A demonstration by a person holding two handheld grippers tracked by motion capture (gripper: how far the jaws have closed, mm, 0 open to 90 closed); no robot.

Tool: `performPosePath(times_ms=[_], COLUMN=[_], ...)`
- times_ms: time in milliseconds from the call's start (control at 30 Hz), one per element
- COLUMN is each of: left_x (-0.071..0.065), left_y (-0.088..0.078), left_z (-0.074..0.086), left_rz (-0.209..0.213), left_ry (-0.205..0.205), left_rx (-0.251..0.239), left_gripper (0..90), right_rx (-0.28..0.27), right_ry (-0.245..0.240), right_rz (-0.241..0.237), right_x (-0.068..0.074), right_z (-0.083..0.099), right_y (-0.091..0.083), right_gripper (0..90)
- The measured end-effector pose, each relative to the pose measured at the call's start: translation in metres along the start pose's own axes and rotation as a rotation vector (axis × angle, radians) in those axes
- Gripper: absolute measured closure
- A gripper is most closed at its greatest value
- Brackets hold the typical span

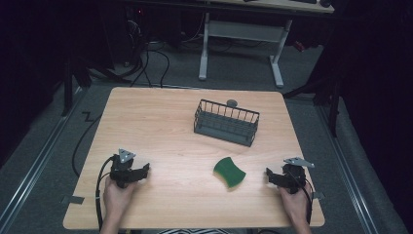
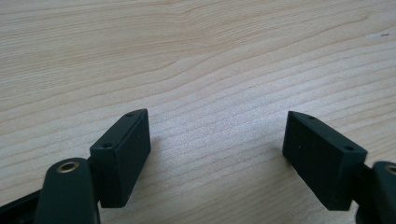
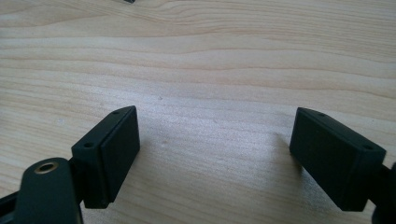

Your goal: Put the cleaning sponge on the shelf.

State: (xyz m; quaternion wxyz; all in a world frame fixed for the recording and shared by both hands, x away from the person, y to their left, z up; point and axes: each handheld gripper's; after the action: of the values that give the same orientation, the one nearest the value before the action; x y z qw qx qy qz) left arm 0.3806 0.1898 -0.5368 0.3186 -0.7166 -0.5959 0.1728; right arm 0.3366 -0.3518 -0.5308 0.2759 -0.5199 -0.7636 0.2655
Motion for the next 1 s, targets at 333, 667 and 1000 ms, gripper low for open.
performPosePath(times_ms=[333, 667, 1000], left_x=[0.001, -0.002, -0.021], left_y=[-0.002, 0.001, 0.006], left_z=[-0.002, -0.009, -0.042], left_rz=[0.01, 0.058, 0.146], left_ry=[-0.008, -0.057, -0.025], left_rx=[0.014, 0.027, 0.03], left_gripper=[30.4, 31.4, 32.7], right_rx=[0.007, -0.014, -0.08], right_ry=[-0.015, -0.015, -0.04], right_rz=[-0.011, -0.02, -0.089], right_x=[0.0, 0.005, 0.015], right_z=[-0.002, -0.005, -0.031], right_y=[0.002, 0.001, -0.009], right_gripper=[18.3, 38.3, 44.8])
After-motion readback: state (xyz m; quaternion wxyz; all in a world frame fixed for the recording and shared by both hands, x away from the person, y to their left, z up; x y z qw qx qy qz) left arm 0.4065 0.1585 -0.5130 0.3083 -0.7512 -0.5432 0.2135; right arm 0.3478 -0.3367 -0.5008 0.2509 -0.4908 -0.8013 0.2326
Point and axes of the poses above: each handheld gripper's, and its own axes: y roughly forward along the jaws, z roughly out of its underside, x roughly to its left, and after that the axes turned 13 degrees about -z, right-handed
